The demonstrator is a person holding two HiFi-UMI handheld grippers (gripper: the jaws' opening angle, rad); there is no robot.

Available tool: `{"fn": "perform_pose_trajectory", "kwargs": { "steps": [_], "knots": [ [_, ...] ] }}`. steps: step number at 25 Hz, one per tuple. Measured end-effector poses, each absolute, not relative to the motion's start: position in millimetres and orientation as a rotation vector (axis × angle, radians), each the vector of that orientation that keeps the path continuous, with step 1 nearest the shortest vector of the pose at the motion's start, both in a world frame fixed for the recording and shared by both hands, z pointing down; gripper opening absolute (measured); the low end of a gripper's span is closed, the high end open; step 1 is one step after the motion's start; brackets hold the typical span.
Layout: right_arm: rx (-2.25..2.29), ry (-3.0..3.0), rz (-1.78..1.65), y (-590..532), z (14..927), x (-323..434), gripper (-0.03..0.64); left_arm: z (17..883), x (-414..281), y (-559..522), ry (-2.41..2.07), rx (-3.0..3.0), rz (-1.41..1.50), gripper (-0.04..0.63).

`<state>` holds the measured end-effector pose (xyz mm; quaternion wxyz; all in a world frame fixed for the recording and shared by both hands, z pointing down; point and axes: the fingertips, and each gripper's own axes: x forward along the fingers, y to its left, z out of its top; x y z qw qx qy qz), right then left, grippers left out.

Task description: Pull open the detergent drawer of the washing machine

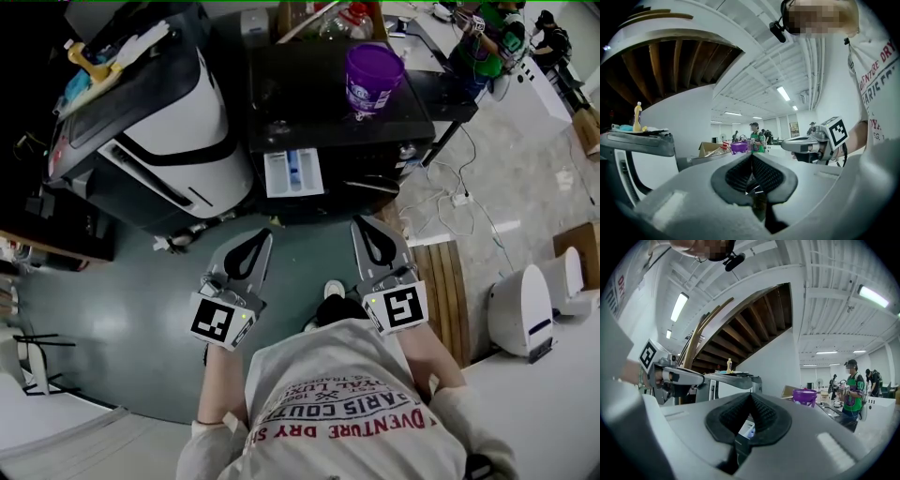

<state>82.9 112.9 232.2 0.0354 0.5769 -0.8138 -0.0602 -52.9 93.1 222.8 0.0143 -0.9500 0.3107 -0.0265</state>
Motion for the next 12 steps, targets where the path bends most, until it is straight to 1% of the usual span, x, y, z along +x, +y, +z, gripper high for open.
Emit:
{"fn": "perform_pose_trajectory", "kwargs": {
  "steps": [12],
  "knots": [
    [1.721, -2.528, -0.199, 121, 226, 68, 0.0, 220, -53, 97, 0.997, -2.964, -0.068, -0.008]
  ]
}}
